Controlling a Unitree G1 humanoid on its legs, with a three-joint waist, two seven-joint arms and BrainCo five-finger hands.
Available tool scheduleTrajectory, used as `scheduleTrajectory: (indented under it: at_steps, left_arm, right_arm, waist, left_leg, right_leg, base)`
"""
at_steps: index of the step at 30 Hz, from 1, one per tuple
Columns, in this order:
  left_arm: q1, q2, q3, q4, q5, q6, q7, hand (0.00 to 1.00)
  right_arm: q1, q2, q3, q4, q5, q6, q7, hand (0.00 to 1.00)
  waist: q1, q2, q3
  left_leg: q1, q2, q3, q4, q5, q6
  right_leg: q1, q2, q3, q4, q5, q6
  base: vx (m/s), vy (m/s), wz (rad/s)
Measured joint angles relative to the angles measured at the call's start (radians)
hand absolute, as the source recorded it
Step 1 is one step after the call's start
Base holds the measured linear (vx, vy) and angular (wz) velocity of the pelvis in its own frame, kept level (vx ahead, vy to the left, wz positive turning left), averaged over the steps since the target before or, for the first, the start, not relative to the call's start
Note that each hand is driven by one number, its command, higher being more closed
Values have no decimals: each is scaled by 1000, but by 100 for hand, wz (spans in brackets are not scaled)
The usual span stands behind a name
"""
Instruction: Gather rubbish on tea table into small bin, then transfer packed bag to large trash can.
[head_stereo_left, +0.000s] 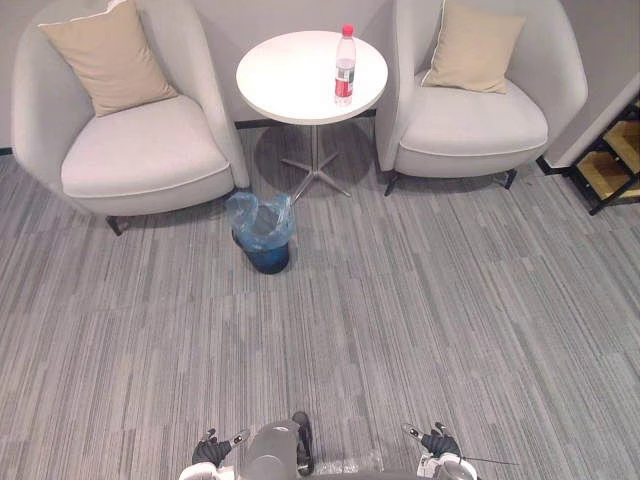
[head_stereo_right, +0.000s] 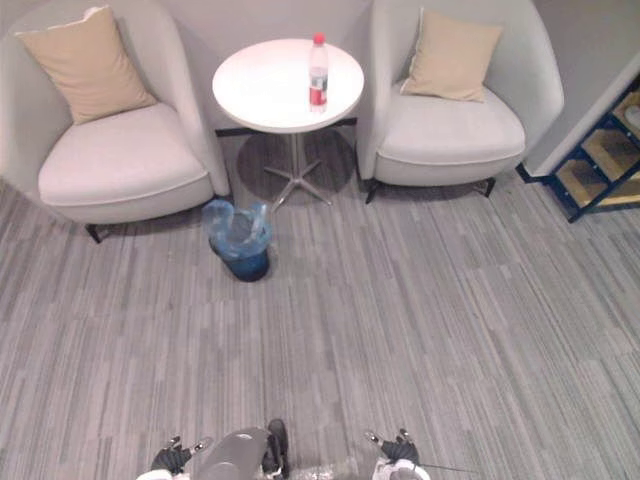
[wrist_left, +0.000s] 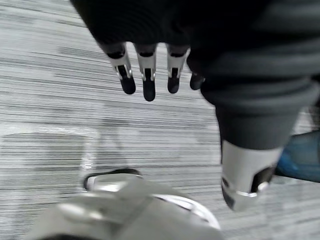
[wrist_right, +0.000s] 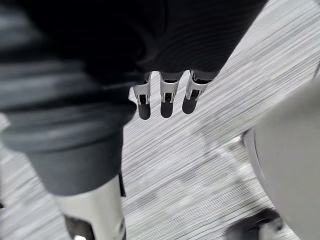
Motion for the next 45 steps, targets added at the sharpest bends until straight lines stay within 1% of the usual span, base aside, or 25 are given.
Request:
scheduleTrajectory:
  at_steps: [1, 3, 5, 8, 10, 11, 12, 14, 15, 17, 18, 20, 22, 25, 26, 27, 28, 30, 31, 34, 36, 38, 40, 43, 45]
  left_arm:
    - [-3, 5, -8, 0, -1, 0, 0, 0]
    - [-28, 1, -10, 0, -13, 0, 0, 0]
    - [-33, -8, -10, 0, -20, -1, 0, 0]
    - [-42, -45, -19, 4, -31, -3, -2, 0]
    - [-47, -49, -47, 21, -32, -4, -6, 0]
    - [-50, -39, -49, 25, -32, -2, -8, 0]
    - [-58, -71, -34, 53, -31, -3, -3, 0]
    - [-56, -110, -18, 64, -31, -3, 0, 0]
    - [-66, -119, 19, 50, -29, -2, -6, 0]
    - [-66, -122, 40, 35, -30, -3, -5, 0]
    - [-64, -120, 51, 17, -29, -3, -5, 0]
    - [-58, -109, 51, -25, -30, -4, -6, 0]
    - [-57, -109, 51, -43, -31, -8, -7, 0]
    - [-61, -110, 41, -46, -31, -23, -7, 0]
    - [-63, -110, 37, -43, -31, -23, -7, 0]
    - [-64, -109, 32, -43, -32, -24, -7, 0]
    - [-70, -106, 32, -41, -40, -26, -8, 0]
    - [-84, -82, 34, -22, -39, -24, -9, 0]
    - [-84, -82, 39, -22, -43, -24, -9, 0]
    - [-83, -80, 32, -7, -42, -22, -10, 0]
    - [-83, -52, -4, 5, -41, -20, -19, 0]
    - [-82, -46, -7, 22, -42, -17, -19, 0]
    - [-82, -54, -6, 21, -43, -18, -20, 0]
    - [-80, -67, 3, 22, -44, -19, -20, 0]
    - [-76, -77, 15, 22, -43, -21, -20, 0]
  right_arm:
    - [3, 6, 0, -16, -10, -1, 4, 0]
    - [0, 5, -7, -42, -13, -1, 7, 0]
    - [-11, 0, -9, -41, -22, -1, 7, 0]
    - [-29, -10, -8, -40, -49, -7, 12, 0]
    - [-39, -13, -7, -27, -49, -7, 12, 0]
    - [-33, -13, -5, 1, -49, -9, 12, 0]
    - [-43, -53, -3, 24, -50, -4, 14, 0]
    - [-38, -72, -11, 42, -47, -5, 10, 0]
    - [-39, -79, -7, 38, -48, -6, 10, 0]
    - [-37, -79, 2, 39, -47, -3, 9, 0]
    - [-33, -76, 14, 38, -41, -3, 3, 0]
    - [-32, -64, 37, 37, -37, -3, 1, 0]
    - [-34, -58, 39, 38, -34, -4, 0, 0]
    - [-41, -48, 29, 40, -7, -3, -5, 0]
    - [-42, -45, 28, 44, -7, -3, -5, 0]
    - [-43, -45, 26, 47, -7, -4, -5, 0]
    - [-49, -45, 19, 72, -8, -4, -5, 0]
    - [-57, -5, 20, 81, -11, -2, -2, 0]
    - [-55, 2, 20, 81, -11, -3, -1, 0]
    - [-50, 15, 22, 77, -43, -1, 5, 0]
    - [-41, 19, 42, 39, -50, -5, 9, 0]
    - [-38, 16, 39, 35, -50, -6, 12, 0]
    - [-35, 14, 39, 28, -50, -7, 13, 0]
    - [-36, 13, 29, 0, -50, -7, 16, 0]
    - [-48, 6, 30, 1, -50, -8, 21, 0]
  waist:
    - [-7, 2, -1]
    - [-15, 8, 2]
    - [-23, 17, 6]
    - [-51, 33, -1]
    - [-66, 28, -4]
    - [-68, 1, -11]
    - [-61, 63, -23]
    - [-69, 98, -35]
    - [-71, 116, -22]
    - [-67, 106, -11]
    - [-56, 100, 7]
    - [-50, 75, 25]
    - [-47, 70, 25]
    - [-34, 68, 26]
    - [-27, 65, 26]
    - [-23, 65, 26]
    - [4, 51, 27]
    - [2, 11, 17]
    - [5, 7, 16]
    - [9, 5, 9]
    - [-2, -9, 4]
    - [-5, -18, 0]
    - [-13, -11, 0]
    - [-30, 6, -2]
    - [-42, 21, 1]
  left_leg:
    - [36, -1, 1, -10, -16, -1]
    - [148, -1, -8, -86, -21, -5]
    - [216, 10, -10, -131, -19, -9]
    - [295, 46, -15, -178, -19, -10]
    - [312, 53, -50, -183, -16, -31]
    - [333, 37, -101, -181, -20, -51]
    - [352, 88, -157, -165, -30, -75]
    - [327, 122, -206, -96, -3, -117]
    - [230, 159, -248, 142, 38, -114]
    - [133, 190, -283, 365, 98, -88]
    - [73, 221, -275, 530, 83, -86]
    - [-41, 237, -224, 632, 61, -88]
    - [-114, 232, -168, 577, 55, -82]
    - [-165, 155, -79, 246, 44, -75]
    - [-159, 91, -77, 45, 95, -77]
    - [-155, 70, -79, -37, 137, -74]
    - [-115, 31, -84, -126, 259, -30]
    - [-96, -2, -51, -114, 226, 17]
    - [-94, -2, -45, -100, 215, 19]
    - [-14, -1, -30, -85, 132, 18]
    - [71, -30, -37, -115, 67, 16]
    - [156, -52, -43, -146, 49, 17]
    - [226, -52, -70, -183, 49, 17]
    - [282, -20, -120, -227, 49, 17]
    - [314, 16, -177, -236, 29, -17]
  right_leg:
    - [-79, -9, -21, 172, 11, 19]
    - [-199, -54, -155, 316, -22, -43]
    - [-228, -61, -218, 275, -42, -78]
    - [-309, -36, -267, 24, -30, -113]
    - [-328, 10, -220, -216, 124, -136]
    - [-321, 20, -185, -322, 284, -174]
    - [-316, 54, -217, -257, 233, -182]
    - [-281, 76, -242, -269, 170, -192]
    - [-233, 100, -266, -283, 133, -209]
    - [-175, 115, -275, -310, 115, -224]
    - [-103, 127, -277, -341, 99, -239]
    - [4, 130, -284, -393, 57, -248]
    - [55, 130, -285, -434, 47, -231]
    - [124, 118, -277, -505, 49, -204]
    - [150, 107, -270, -535, 44, -192]
    - [159, 104, -265, -547, 42, -184]
    - [179, 92, -228, -562, 38, -165]
    - [199, 49, -164, -586, 64, -125]
    - [201, 46, -152, -576, 65, -124]
    - [141, 36, -102, -315, 54, -106]
    - [-38, -15, -104, 109, 66, -9]
    - [-107, -55, -128, 245, 28, -30]
    - [-141, -65, -175, 229, -15, -65]
    - [-208, -41, -195, 38, -29, -87]
    - [-232, 36, -95, -206, 53, -102]
  base:
    - [345, 70, -1]
    - [450, 21, 11]
    - [372, -49, 8]
    - [405, -147, 18]
    - [427, -227, 33]
    - [560, -324, 15]
    - [473, -282, 15]
    - [457, -283, 19]
    - [517, -348, 29]
    - [348, -236, 15]
    - [333, -178, 3]
    - [323, -162, 9]
    - [240, -74, 8]
    - [350, 41, -5]
    - [410, 102, -12]
    - [538, 165, -37]
    - [372, 109, -39]
    - [555, 181, -23]
    - [526, 199, -10]
    - [347, 145, -28]
    - [331, 97, -7]
    - [405, 54, 22]
    - [375, -6, 47]
    - [337, -102, 66]
    - [383, -239, 57]
